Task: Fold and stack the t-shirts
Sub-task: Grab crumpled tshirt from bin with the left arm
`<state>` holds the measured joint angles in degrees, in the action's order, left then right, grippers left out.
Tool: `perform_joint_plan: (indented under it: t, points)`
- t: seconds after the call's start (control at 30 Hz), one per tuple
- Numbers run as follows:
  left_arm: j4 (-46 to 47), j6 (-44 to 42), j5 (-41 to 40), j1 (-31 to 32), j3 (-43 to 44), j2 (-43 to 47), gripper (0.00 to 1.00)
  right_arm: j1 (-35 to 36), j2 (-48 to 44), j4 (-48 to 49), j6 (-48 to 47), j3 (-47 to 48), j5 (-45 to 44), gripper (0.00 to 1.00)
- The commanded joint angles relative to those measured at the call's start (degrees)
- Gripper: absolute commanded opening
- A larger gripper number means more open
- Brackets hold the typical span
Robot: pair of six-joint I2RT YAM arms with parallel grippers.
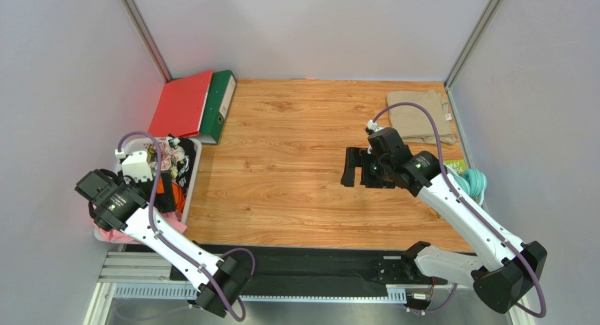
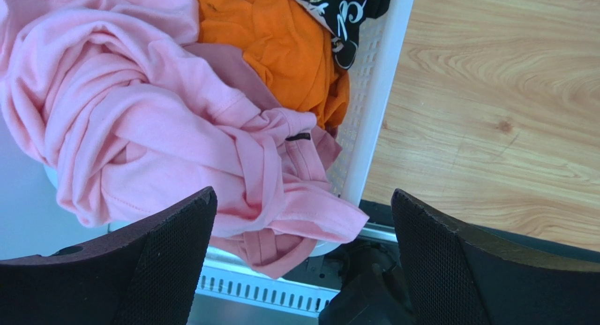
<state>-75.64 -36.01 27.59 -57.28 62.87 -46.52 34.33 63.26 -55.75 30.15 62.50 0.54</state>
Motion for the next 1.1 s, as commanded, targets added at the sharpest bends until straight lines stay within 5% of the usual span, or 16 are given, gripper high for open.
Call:
perform_joint_plan:
  t: [0.0,0.47,0.7,0.93,0.97,1.0,1.07]
  points:
    - [-0.1,-3.6,-1.9,-0.6,-1.8,1.7,1.0,0.1,-0.3,2.7,-0.2,-0.8,0.9,1.0]
    - [7.7,-3.4,-5.4,-2.2,-7.8,0.4,0.97,0.2,-2.3,3.7,0.3,-2.6,2.6,1.0]
    - [11.0,-3.8,-6.8,-2.1,-10.8,-1.2,0.6,0.2,-1.8,4.5,1.0,-2.4,4.1,1.0]
    - [12.8,-3.5,-6.3,-2.1,-11.5,-1.6,0.56,0.2,-2.7,4.6,1.2,-2.4,4.8,1.0]
    - [12.9,-3.6,-6.3,-2.1,-11.7,-1.7,0.52,0.2,-2.8,4.8,1.4,-2.3,4.9,1.0]
    - [13.1,-3.8,-6.4,-2.1,-11.9,-1.9,0.27,0.2,-2.8,4.9,1.4,-2.3,4.9,1.0]
    - [12.9,-3.8,-6.6,-2.1,-11.9,-2.1,0.0,0.2,-2.7,4.8,1.4,-2.4,5.0,1.0]
